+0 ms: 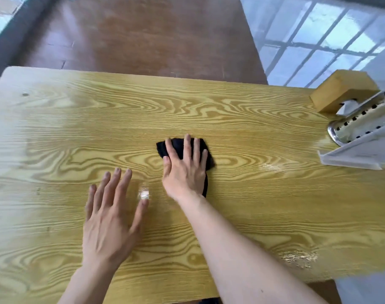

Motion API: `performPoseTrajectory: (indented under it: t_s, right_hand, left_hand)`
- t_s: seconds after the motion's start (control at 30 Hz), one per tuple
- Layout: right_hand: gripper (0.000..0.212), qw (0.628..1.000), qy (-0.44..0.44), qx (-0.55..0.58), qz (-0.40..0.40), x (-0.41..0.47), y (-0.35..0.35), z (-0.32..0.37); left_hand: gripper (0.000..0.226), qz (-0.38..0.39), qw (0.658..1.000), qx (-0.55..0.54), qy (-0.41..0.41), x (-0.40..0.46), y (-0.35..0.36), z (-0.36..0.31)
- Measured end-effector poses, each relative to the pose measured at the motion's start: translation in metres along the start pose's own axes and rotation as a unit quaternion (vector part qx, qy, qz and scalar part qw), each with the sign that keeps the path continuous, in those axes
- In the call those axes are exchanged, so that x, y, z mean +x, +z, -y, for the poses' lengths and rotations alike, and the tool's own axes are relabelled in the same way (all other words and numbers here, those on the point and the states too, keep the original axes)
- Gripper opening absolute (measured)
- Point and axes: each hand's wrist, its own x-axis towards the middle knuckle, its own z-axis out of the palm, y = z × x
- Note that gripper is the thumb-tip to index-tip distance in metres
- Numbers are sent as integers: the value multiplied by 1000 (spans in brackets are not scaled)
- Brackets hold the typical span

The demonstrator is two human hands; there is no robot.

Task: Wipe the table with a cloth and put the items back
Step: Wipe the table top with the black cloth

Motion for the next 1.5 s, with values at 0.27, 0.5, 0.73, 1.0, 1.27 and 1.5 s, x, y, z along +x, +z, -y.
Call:
performPoseTrajectory:
  t_s: [0.27, 0.5, 0.73, 1.0, 1.27, 1.5]
  right_hand:
    - [54, 989, -142, 13, 29, -76, 30, 84]
    - [81, 970, -228, -15, 88, -146, 54, 122]
    - [75, 965, -250, -12, 82, -179, 48, 88]
    - [55, 997, -67, -27, 1, -170, 22, -2]
    - [55, 998, 52, -29, 12, -147, -4, -58]
    - [60, 994, 92, 53, -6, -172, -62, -75]
  left_hand:
    - [63, -42, 993, -32, -108, -24, -29, 65]
    - [62, -51, 990, -23, -128, -48, -36, 90]
    - [65, -24, 994, -16, -110, -63, -28, 82]
    - [71, -2, 997, -9, -81, -60, -28, 62]
    - [67, 21, 1000, -19, -12, -57, -28, 25]
    - [63, 48, 997, -44, 52, -52, -41, -25]
